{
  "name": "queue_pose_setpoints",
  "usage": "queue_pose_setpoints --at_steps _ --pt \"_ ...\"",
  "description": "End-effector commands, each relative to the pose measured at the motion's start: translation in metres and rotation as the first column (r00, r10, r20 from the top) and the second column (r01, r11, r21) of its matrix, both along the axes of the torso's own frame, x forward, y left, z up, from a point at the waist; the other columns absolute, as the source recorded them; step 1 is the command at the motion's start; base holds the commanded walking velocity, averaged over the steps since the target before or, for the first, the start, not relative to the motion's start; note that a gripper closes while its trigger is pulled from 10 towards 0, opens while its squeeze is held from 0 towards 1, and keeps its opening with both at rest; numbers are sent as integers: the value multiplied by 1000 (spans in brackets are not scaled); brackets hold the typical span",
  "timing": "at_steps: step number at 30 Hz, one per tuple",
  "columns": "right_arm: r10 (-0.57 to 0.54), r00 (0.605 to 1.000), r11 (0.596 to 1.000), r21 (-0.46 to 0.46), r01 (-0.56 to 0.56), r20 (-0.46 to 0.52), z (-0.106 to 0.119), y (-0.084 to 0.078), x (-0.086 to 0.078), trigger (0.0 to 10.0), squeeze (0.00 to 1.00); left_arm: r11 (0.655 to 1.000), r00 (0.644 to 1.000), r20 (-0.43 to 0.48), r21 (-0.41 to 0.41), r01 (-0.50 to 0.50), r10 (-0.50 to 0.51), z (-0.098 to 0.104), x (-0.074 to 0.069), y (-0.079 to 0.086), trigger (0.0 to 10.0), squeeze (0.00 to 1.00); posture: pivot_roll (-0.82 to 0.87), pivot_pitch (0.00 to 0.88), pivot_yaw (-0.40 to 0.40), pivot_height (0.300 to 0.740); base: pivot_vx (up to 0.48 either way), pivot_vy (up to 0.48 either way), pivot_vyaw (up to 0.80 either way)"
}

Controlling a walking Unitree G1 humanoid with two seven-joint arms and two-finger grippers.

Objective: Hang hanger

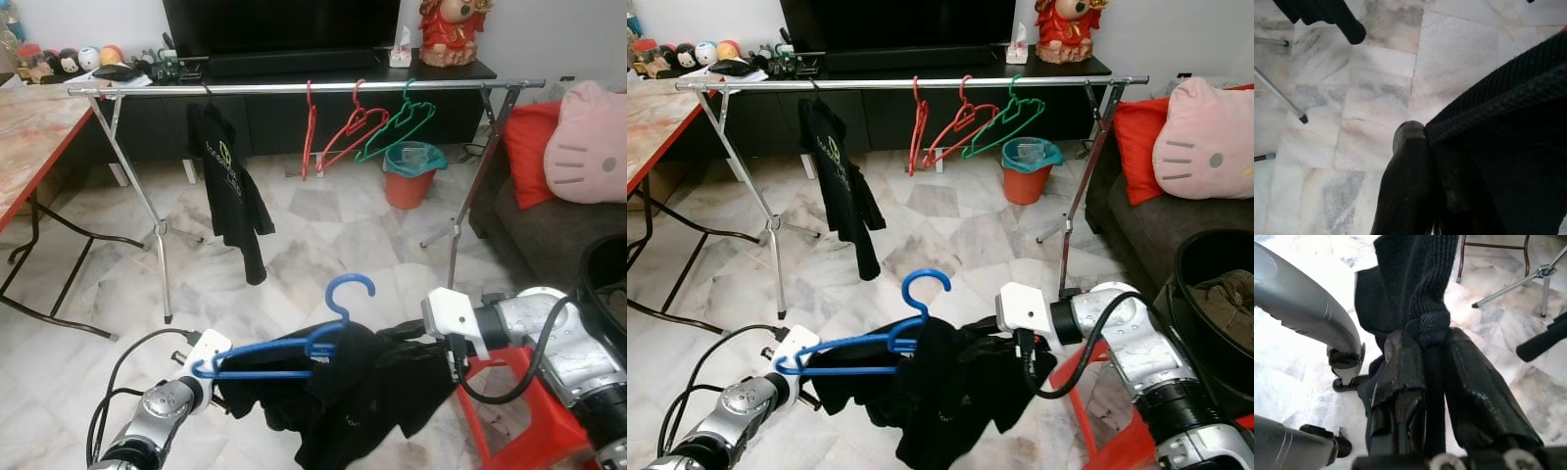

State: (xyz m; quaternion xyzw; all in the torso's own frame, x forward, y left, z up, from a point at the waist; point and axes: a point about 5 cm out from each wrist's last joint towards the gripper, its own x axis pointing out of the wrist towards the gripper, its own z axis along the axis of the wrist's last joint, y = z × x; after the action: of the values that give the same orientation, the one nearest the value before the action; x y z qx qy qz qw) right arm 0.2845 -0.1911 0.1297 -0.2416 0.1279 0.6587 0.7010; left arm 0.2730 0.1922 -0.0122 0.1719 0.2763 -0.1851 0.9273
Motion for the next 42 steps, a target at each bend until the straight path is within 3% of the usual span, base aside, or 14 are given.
queue_pose_setpoints --at_steps 1,4,9,15,17,22,23,24,25,27,29,31,35,42 --pt "-49 994 988 149 34 95 32 -4 8 0 0 991 992 -64 83 -100 106 -11 -14 27 10000 0 -51 0 68 740 0 0 0" --pt "-87 990 971 232 58 113 39 1 12 0 0 991 993 -61 83 -100 106 -11 -14 27 10000 0 -51 0 68 740 0 0 0" --pt "-83 995 926 372 56 56 46 6 10 0 0 993 994 -56 72 -90 94 -10 -12 23 10000 0 -50 0 70 740 0 0 0" --pt "91 994 900 432 -59 -54 53 3 -8 0 0 994 995 -52 69 -81 84 -8 -11 24 10000 0 -50 0 68 740 0 0 0" --pt "169 981 850 518 -94 -100 65 -2 -17 0 0 994 995 -50 75 -79 82 -8 -11 24 10000 0 -48 0 67 740 0 0 0" --pt "212 970 814 571 -107 -120 75 -7 -23 0 0 995 996 -53 73 -71 75 -9 -12 24 10000 0 -51 0 68 740 0 0 0" --pt "201 969 889 443 -118 -145 62 -9 -28 0 0 995 996 -55 73 -68 72 -9 -13 25 10000 0 -52 0 69 740 0 0 0" --pt "201 969 889 443 -118 -145 62 -9 -28 0 0 995 996 -55 73 -68 72 -9 -13 25 10000 0 -52 0 69 740 0 0 0" --pt "187 970 942 310 -131 -157 49 -12 -31 0 0 995 996 -56 73 -66 70 -9 -13 24 10000 0 -53 0 69 740 0 0 0" --pt "141 980 966 236 -105 -143 41 -14 -27 0 0 995 996 -56 75 -63 67 -9 -13 24 10000 0 -50 0 72 740 0 0 0" --pt "79 993 996 47 -76 -88 28 -20 -22 0 0 995 996 -55 76 -60 64 -9 -12 24 10000 0 -51 0 74 740 0 0 0" --pt "73 994 996 -50 -77 -76 21 -25 -23 0 0 995 997 -54 79 -54 59 -9 -12 24 10000 0 -48 0 75 740 0 0 0" --pt "60 997 989 -132 -66 -48 19 -28 -20 0 0 995 997 -53 89 -45 49 -9 -12 24 10000 0 -48 0 77 740 0 0 0" --pt "39 992 962 -274 -5 118 11 -30 -4 0 0 995 997 -58 92 -42 48 -9 -13 25 10000 0 -46 0 78 740 0 0 0"
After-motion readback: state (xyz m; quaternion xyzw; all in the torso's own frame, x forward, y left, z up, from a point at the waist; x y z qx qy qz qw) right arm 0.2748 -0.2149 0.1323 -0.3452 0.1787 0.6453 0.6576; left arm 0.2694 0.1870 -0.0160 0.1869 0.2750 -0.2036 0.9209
